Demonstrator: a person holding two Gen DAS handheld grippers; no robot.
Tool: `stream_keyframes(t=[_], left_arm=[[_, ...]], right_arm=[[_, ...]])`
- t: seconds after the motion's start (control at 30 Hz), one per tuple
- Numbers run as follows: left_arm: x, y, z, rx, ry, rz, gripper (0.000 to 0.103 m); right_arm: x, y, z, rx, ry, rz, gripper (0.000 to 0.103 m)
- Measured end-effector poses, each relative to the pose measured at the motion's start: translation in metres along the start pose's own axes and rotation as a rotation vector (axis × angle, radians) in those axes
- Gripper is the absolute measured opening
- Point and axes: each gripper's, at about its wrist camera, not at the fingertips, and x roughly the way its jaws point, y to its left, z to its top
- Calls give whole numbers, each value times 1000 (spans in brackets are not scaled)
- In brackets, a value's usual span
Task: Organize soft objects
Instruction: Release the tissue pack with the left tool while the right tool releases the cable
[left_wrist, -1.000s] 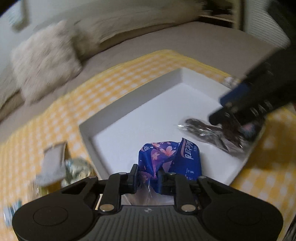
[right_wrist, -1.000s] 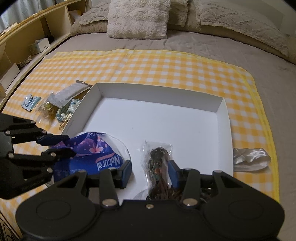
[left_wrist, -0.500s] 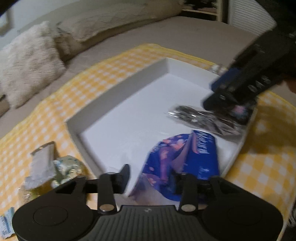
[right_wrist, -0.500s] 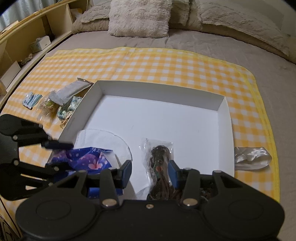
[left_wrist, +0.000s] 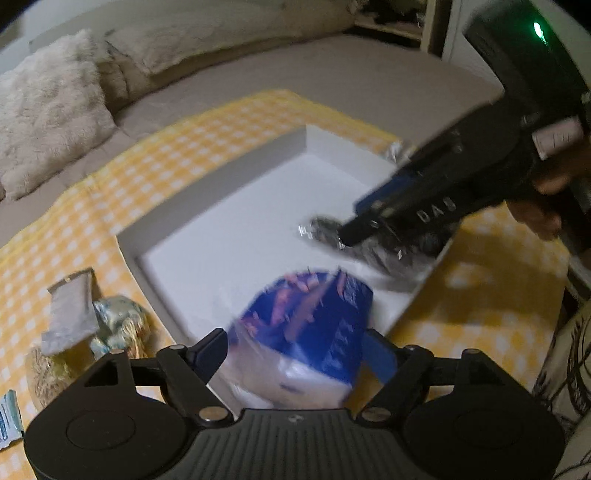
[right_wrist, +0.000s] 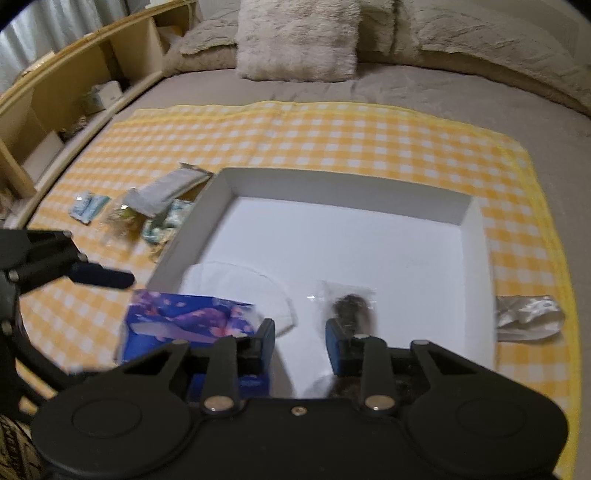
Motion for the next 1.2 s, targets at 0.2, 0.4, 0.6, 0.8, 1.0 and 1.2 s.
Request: stream_keyframes(t=[0.2,0.4,0.6,0.8,1.0,1.2], left_arm=[[10,0,-11,9,71,88,83],[28,15,-18,0,139,216,83],[9,25,-15,-51,77,135,86],[-9,15,-8,-77,-14,123,88],[-31,11,-6,-141,-91,132,88],[-53,10,-11,-221,-163,146,89]], right_arm=[[20,27,-2,-44,39,53,32],[43,51,-11,-141,157,-1,32],[36,44,-12,-124,155,9,32],[8,29,-4,-54,67,28,33],[-28,20,-4,-28,-46,-12,39],[-52,12,-14,-12,-101,-31,46]])
